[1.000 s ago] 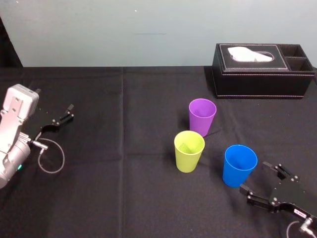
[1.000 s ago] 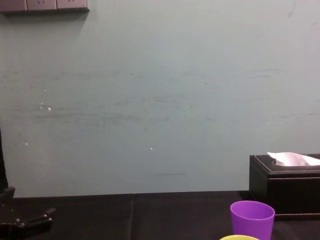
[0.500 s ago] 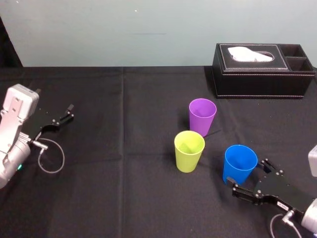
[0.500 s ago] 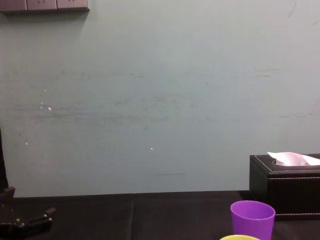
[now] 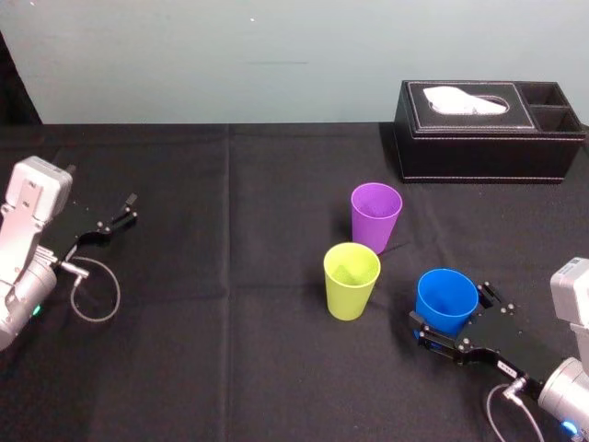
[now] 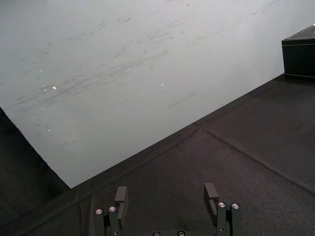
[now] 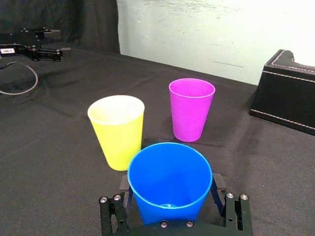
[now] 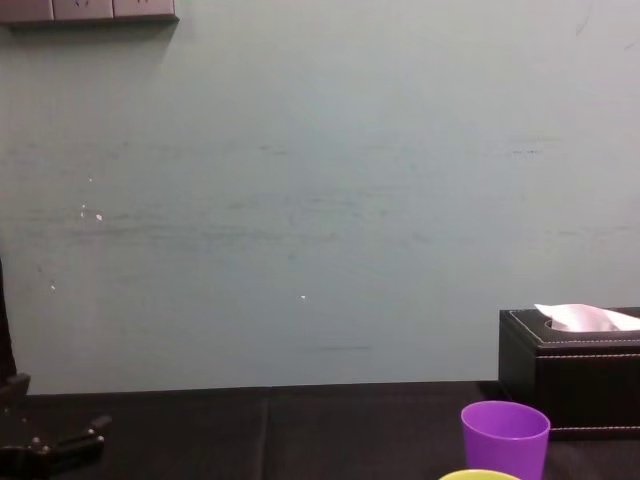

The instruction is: Stack the three plastic cups sequentially using one hand.

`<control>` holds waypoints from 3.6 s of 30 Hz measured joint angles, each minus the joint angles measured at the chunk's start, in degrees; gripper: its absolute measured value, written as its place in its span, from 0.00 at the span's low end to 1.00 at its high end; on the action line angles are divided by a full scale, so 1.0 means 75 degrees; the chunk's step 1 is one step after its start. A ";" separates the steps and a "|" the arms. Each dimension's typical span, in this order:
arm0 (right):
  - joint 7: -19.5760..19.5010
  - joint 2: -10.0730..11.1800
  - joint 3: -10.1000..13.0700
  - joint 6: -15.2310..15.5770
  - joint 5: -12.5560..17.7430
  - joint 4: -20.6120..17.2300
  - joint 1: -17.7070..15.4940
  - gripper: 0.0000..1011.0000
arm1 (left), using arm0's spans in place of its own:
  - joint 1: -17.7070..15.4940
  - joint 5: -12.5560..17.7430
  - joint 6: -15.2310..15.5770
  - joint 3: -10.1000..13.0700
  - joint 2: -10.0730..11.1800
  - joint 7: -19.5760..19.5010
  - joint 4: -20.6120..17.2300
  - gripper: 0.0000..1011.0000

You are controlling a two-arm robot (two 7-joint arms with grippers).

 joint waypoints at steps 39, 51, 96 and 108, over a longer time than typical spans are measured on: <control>0.0369 -0.0077 0.0146 0.0955 0.0487 -0.0548 0.1061 0.71 | -0.0001 0.0000 0.0000 0.0000 0.0000 0.0000 -0.0001 1.00; -0.0038 -0.0615 -0.0554 0.1945 0.0403 0.0066 0.2689 0.71 | 0.0000 0.0000 0.0000 0.0000 0.0000 0.0000 0.0000 1.00; -0.0275 -0.1375 -0.1063 0.1965 -0.0369 0.1555 0.3753 0.71 | 0.0000 0.0000 0.0001 0.0000 0.0000 0.0000 0.0000 1.00; -0.0267 -0.1372 -0.1066 0.1969 -0.0365 0.1547 0.3751 0.77 | 0.0000 0.0000 0.0001 0.0000 0.0000 0.0000 -0.0001 1.00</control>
